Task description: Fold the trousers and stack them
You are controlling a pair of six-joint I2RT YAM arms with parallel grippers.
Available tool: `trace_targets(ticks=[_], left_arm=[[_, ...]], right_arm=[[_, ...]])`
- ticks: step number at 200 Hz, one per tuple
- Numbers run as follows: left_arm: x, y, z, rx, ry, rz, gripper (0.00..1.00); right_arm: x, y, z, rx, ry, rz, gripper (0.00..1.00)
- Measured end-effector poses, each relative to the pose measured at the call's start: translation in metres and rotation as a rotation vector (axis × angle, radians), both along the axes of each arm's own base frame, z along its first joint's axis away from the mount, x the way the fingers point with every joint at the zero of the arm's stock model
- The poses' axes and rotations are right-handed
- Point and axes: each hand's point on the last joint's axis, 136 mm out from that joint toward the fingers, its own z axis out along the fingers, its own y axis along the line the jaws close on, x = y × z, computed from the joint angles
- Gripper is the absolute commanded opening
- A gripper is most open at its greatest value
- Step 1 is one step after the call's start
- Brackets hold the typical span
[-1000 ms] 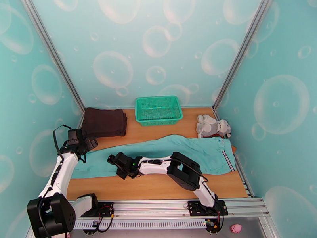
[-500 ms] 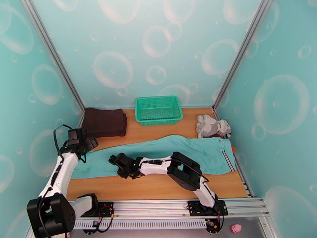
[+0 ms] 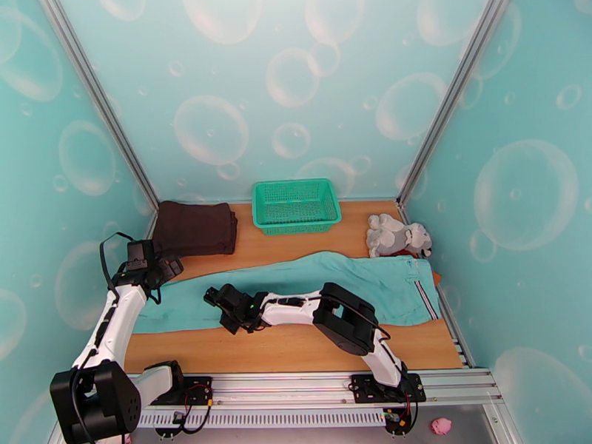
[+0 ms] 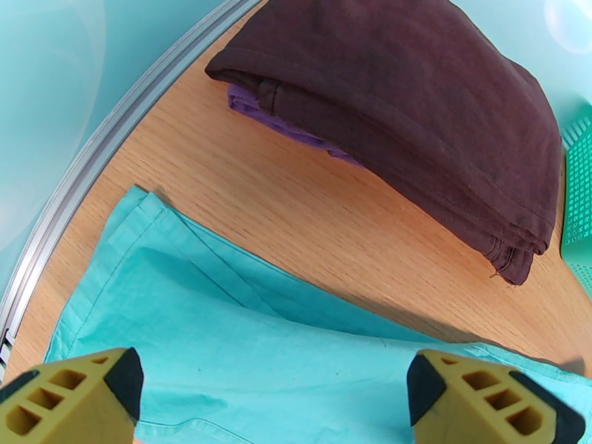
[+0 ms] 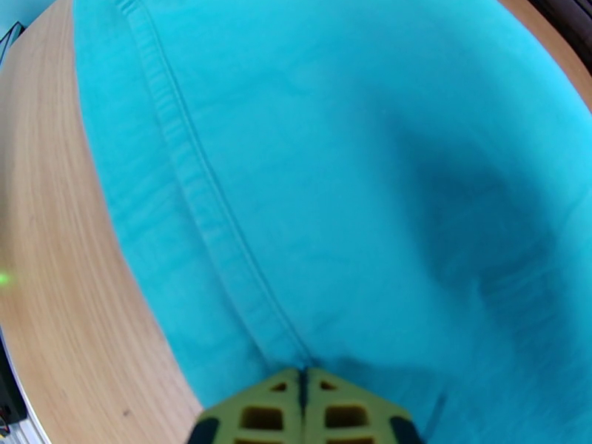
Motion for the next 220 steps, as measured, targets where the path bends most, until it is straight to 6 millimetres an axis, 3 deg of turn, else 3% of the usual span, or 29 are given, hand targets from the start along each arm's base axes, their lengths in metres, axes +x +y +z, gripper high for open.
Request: trace_targets(ticks=[113,142,180,202,211,220], left_arm=[[0.000,0.000,0.000,0.000,0.000,0.000,1.00],[0.000,0.000,0.000,0.000,0.000,0.000,0.99],[-0.001,0.003,0.002,0.013,-0.004,0.011,0.99],[-0.003,0.007,0.007,0.026,-0.017,0.026,0.99],[-0.004,0.009,0.008,0.032,-0.019,0.034,1.00],[-0.004,0.012,0.008,0.038,-0.018,0.042,0.99]], right_arm=[[-0.001,0.002,0.020,0.013,-0.039,-0.003,0.00],[-0.011,0.002,0.026,-0.001,-0.049,0.008,0.00],[-0.027,0.006,0.053,0.024,-0.081,0.030,0.00],[-0.033,0.005,0.050,0.020,-0.079,0.038,0.00],[-0.035,0.003,0.046,0.010,-0.071,0.042,0.10],[-0.038,0.001,0.042,0.006,-0.056,0.046,0.11]])
